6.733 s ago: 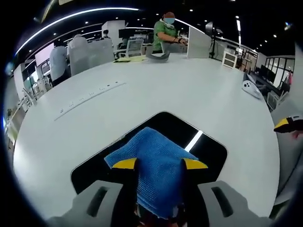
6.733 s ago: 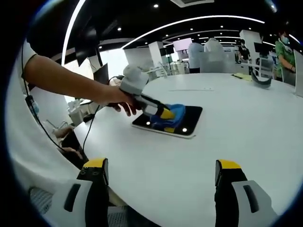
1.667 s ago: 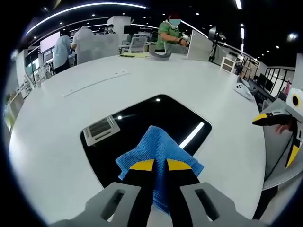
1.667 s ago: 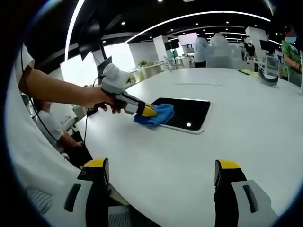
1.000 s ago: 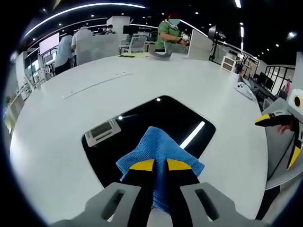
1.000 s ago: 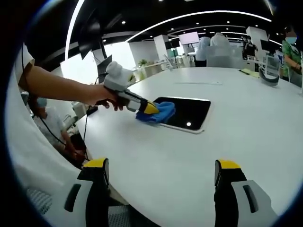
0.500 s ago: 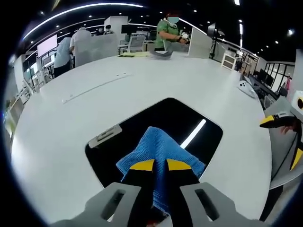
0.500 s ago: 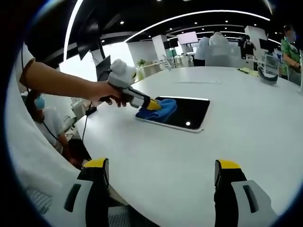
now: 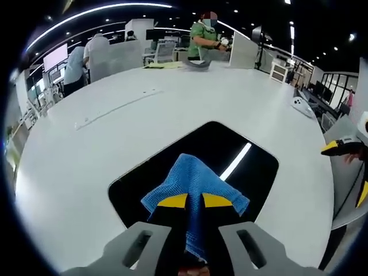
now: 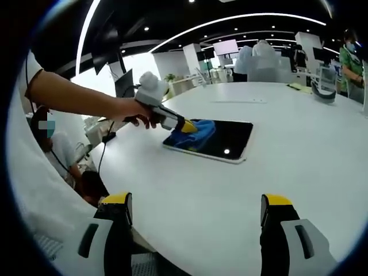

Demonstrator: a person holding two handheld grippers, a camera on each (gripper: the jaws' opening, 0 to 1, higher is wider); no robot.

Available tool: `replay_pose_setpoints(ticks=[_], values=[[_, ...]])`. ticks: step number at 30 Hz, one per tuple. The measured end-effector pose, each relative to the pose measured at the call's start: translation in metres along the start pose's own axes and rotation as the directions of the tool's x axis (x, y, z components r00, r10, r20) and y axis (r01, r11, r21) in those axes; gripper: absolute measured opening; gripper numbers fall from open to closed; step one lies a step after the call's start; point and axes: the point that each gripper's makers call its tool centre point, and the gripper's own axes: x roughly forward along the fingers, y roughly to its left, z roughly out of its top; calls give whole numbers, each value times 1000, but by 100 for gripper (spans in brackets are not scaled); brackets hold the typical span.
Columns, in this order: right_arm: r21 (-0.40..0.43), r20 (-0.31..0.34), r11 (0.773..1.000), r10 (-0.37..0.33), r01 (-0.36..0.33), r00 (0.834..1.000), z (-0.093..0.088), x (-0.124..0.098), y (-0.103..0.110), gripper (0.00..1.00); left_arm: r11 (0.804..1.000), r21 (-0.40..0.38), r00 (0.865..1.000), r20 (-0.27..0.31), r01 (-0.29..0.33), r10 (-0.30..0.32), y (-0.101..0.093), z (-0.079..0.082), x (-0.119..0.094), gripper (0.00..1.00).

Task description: Wipe the mirror surface with the cleaning cloth until all visible marks leave the cleaned area.

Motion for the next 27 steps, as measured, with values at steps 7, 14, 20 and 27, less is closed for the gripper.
replay_pose_setpoints(ticks=[7,14,20,27], values=[[0,-5,1000,-3,3,1000,0,-1,-1,92,1000,-30,1000,-2,-2,2,8,5,4,6],[6,-2,1000,-9,9,1000,0,-3,-2,92,1000,-24,1000,-8,-5,5,12,9,7,6],[6,-8,1000,-9,9,1000,-2,-5,-3,92,1000,-10,1000,-18,-11,11,18,12,11,6],[5,-10,1000,-8,8,1000,-4,-6,-4,92,1000,16,999,-33,-20,20,23,16,15,6]])
